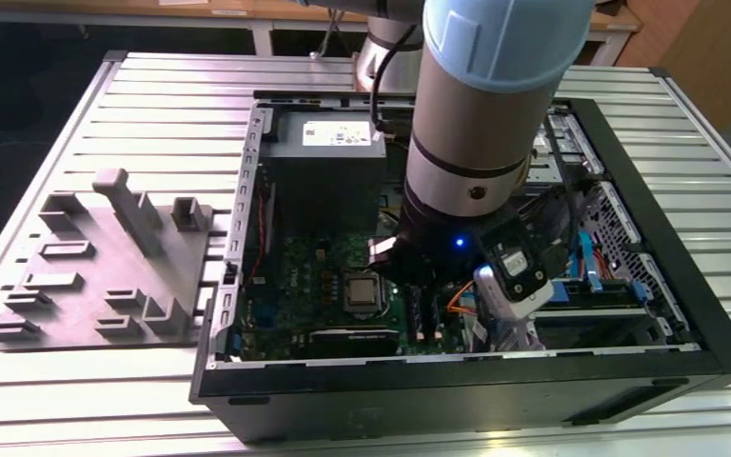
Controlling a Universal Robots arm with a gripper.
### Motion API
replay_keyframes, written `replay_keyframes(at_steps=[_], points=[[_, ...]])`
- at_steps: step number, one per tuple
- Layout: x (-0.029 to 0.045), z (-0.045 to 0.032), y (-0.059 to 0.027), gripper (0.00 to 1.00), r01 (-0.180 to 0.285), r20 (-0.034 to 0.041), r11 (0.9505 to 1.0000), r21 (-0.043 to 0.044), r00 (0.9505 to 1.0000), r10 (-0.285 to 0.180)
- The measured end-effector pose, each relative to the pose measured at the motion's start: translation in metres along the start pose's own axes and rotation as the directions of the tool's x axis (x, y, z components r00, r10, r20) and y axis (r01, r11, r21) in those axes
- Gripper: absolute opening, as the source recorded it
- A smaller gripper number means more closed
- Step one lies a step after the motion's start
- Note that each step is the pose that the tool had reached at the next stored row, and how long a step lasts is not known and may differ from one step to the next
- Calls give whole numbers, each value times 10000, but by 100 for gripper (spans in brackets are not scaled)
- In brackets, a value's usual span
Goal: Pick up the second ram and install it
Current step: 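Press down the second ram until it locks into place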
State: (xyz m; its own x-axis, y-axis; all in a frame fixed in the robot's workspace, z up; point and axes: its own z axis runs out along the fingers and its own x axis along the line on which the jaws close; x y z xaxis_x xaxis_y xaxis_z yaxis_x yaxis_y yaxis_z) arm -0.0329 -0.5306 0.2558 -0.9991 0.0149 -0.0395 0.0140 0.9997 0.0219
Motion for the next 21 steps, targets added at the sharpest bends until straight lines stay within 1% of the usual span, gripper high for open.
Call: replay_keyframes(at_steps=[2,4,11,13,16,19,21], points=[[1,1,20,10,-1,0,10000,0,10000,1],[1,2,64,10,0,0,10000,0,10000,0],[5,11,296,10,-1,0,10000,0,10000,1],[6,14,348,10,-1,1,10000,-2,10000,1],[6,14,382,10,0,0,10000,-2,10000,0],[5,-13,383,10,0,0,10000,-3,10000,0],[5,-16,384,10,-1,1,10000,-8,10000,1]])
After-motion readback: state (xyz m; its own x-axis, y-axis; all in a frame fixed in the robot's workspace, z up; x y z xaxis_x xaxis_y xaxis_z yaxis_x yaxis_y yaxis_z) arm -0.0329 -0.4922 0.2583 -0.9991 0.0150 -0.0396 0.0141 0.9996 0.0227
